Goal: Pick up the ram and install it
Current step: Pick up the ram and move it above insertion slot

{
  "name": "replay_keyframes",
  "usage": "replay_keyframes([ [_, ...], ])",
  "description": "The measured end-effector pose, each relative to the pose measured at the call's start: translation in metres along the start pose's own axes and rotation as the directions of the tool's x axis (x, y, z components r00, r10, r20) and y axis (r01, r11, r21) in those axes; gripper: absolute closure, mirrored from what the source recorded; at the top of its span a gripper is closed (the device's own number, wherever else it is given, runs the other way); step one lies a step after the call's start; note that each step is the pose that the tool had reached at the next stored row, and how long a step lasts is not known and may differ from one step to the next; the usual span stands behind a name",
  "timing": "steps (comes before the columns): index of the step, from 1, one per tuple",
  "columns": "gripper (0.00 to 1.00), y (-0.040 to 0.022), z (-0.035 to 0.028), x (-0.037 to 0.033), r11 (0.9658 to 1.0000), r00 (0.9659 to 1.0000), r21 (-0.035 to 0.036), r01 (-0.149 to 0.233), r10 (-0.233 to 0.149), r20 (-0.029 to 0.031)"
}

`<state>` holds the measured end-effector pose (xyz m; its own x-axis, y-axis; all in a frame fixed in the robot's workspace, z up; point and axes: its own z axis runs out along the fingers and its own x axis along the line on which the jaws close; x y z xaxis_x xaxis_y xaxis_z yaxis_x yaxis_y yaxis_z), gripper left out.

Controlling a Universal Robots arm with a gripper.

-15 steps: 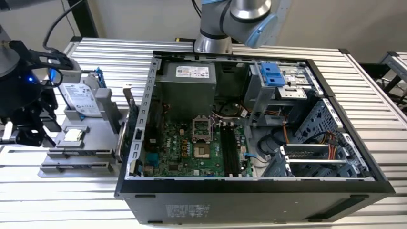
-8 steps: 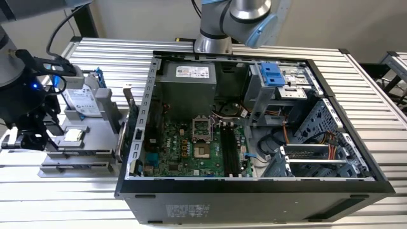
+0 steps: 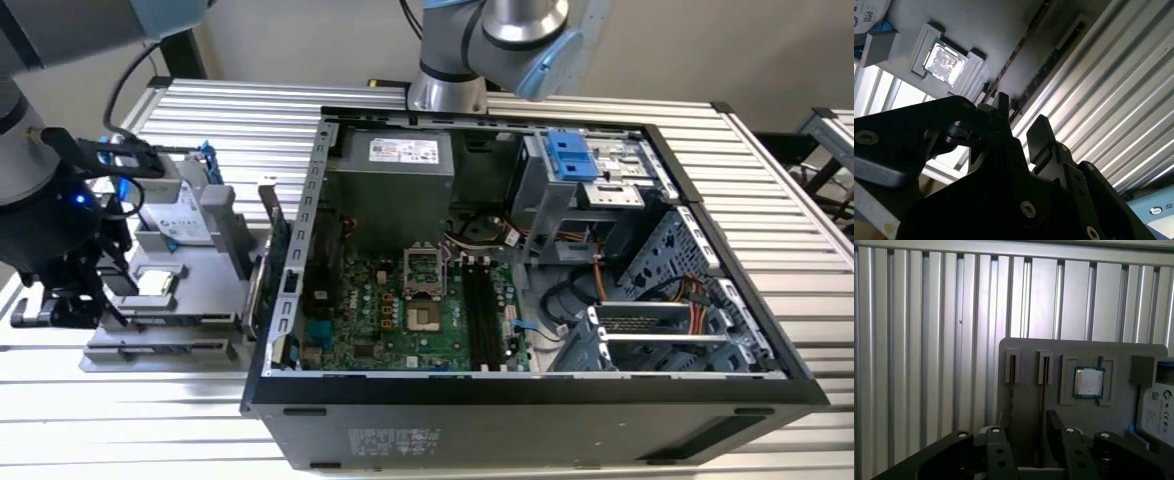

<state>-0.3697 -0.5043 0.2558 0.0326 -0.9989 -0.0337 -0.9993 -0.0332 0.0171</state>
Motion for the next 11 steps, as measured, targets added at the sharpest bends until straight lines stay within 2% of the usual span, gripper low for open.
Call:
replay_keyframes([
  [7, 0.0, -0.0009, 0.0116, 0.0068, 0.9999, 0.9999, 0.001, -0.01, 0.01, 0.0002],
  [11, 0.0, -0.0037, 0.0187, 0.0094, 0.9999, 0.9999, 0.0019, -0.016, 0.016, 0.0003],
])
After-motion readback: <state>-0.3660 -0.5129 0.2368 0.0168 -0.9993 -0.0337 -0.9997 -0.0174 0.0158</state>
